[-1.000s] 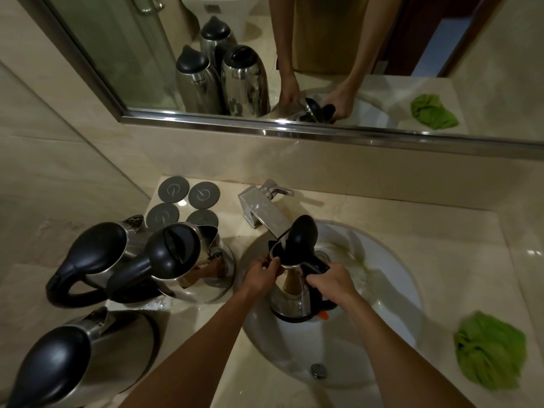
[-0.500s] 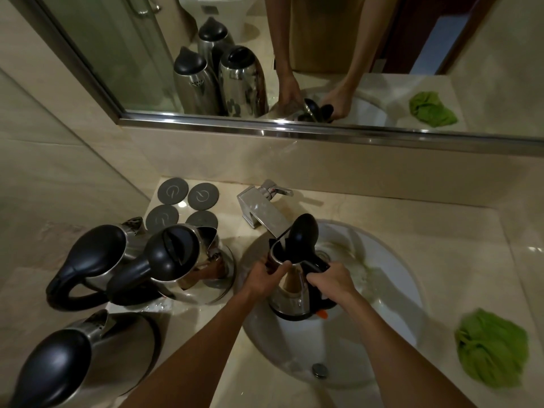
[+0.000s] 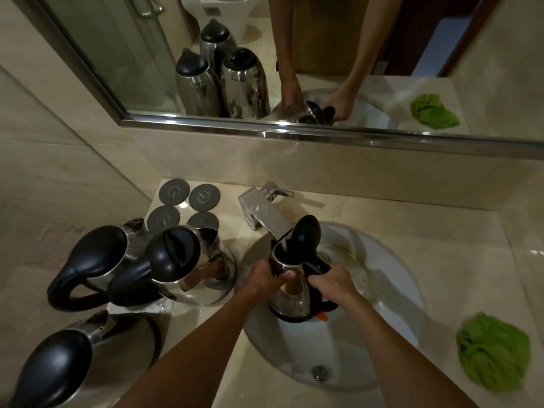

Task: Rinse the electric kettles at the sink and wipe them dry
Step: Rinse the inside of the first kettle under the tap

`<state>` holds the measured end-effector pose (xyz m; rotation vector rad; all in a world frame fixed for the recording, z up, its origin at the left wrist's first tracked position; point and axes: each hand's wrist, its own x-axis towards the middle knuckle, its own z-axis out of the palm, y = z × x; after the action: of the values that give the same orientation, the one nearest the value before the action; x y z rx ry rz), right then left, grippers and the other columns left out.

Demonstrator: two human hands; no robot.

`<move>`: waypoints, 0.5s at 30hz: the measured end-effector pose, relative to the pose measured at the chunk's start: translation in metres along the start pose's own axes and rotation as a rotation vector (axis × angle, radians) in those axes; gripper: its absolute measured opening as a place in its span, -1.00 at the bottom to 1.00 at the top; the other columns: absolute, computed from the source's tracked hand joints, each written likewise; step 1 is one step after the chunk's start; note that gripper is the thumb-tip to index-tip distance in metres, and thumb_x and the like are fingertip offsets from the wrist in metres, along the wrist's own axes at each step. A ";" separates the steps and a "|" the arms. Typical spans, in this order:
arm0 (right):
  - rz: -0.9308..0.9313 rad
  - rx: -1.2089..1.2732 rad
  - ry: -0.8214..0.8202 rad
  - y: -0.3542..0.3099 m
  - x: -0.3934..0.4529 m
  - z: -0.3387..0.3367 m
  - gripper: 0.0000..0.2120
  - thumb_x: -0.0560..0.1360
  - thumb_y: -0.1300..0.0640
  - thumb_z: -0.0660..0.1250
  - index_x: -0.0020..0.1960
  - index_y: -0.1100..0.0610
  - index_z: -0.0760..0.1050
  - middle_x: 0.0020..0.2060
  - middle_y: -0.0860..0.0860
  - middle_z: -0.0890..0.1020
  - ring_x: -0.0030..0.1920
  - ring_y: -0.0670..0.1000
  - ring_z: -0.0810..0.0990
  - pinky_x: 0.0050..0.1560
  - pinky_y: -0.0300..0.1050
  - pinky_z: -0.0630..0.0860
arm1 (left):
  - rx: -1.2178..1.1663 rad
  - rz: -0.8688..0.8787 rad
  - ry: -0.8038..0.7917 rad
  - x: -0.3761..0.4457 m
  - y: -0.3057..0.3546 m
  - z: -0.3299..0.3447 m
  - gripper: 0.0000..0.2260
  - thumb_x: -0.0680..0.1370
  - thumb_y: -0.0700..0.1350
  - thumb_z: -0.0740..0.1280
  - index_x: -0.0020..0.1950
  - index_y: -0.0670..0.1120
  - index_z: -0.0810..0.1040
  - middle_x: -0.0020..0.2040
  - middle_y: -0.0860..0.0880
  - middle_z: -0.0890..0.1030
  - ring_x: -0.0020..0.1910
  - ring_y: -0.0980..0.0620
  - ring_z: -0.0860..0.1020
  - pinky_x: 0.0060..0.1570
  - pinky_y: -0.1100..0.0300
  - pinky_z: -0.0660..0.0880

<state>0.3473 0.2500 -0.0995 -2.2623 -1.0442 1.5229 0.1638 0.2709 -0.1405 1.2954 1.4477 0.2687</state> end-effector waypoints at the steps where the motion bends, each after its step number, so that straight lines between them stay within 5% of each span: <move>1: 0.001 -0.003 0.000 0.000 0.000 0.000 -0.79 0.38 0.17 0.44 -0.01 0.17 0.53 -0.20 0.08 0.63 -0.18 0.02 0.62 -0.26 -0.18 0.46 | 0.007 0.001 -0.005 0.001 -0.001 0.000 -0.66 0.50 0.00 0.45 0.25 0.02 0.52 0.12 0.02 0.61 0.19 0.03 0.55 0.23 -0.04 0.50; 7: -0.014 -0.006 -0.008 -0.001 0.000 -0.001 -0.83 0.39 0.18 0.43 -0.05 0.14 0.50 -0.22 0.07 0.61 -0.21 -0.01 0.60 -0.29 -0.19 0.45 | 0.023 0.022 -0.025 0.005 -0.010 0.001 -0.51 0.41 0.22 0.42 0.25 0.00 0.52 0.11 0.01 0.61 0.19 0.02 0.55 0.19 0.04 0.51; 15: -0.012 -0.006 -0.015 0.000 0.001 -0.002 -0.82 0.38 0.17 0.43 -0.05 0.13 0.50 -0.18 0.09 0.63 -0.18 0.02 0.62 -0.24 -0.16 0.50 | 0.023 0.001 -0.028 0.009 -0.016 0.001 -0.49 0.38 0.24 0.42 0.24 0.03 0.52 0.11 0.03 0.61 0.19 0.02 0.54 0.22 -0.04 0.50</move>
<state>0.3487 0.2510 -0.0990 -2.2475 -1.0656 1.5365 0.1583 0.2718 -0.1578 1.3138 1.4306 0.2341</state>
